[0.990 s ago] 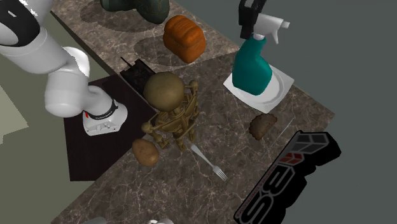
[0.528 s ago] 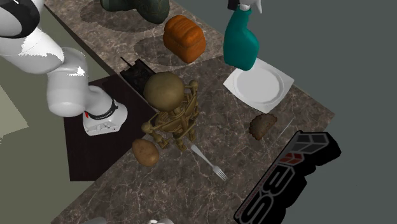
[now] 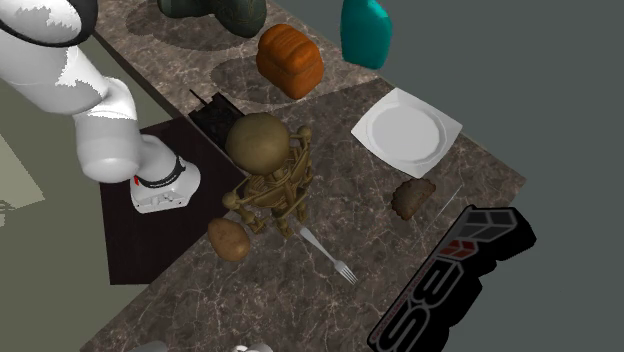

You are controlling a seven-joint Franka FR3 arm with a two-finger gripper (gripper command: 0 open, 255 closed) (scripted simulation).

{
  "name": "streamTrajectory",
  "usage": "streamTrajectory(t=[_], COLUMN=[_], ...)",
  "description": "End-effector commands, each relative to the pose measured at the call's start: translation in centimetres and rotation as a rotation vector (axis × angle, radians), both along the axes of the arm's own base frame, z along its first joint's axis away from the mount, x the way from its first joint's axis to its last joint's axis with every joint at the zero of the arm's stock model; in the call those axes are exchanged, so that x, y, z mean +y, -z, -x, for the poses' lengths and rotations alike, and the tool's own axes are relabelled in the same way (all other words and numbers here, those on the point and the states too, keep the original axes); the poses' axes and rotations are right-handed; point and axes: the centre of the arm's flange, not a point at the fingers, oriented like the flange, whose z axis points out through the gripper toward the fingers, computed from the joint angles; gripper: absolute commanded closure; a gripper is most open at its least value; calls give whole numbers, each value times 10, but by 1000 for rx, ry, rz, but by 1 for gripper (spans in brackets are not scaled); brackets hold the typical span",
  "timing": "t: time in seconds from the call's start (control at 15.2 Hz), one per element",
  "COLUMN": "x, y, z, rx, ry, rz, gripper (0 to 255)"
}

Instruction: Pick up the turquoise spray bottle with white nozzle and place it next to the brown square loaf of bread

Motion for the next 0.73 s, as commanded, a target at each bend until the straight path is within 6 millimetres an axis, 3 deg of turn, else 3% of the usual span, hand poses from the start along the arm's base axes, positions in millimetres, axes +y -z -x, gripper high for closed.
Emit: streamTrajectory(t=[0.0, 0.46, 0.66], x=[25, 116, 125], y=[0, 0, 10], z=[-1, -16, -17], rx=[0, 0, 0], ry=[2, 2, 2], rz=[0, 0, 0], gripper=[255, 255, 255])
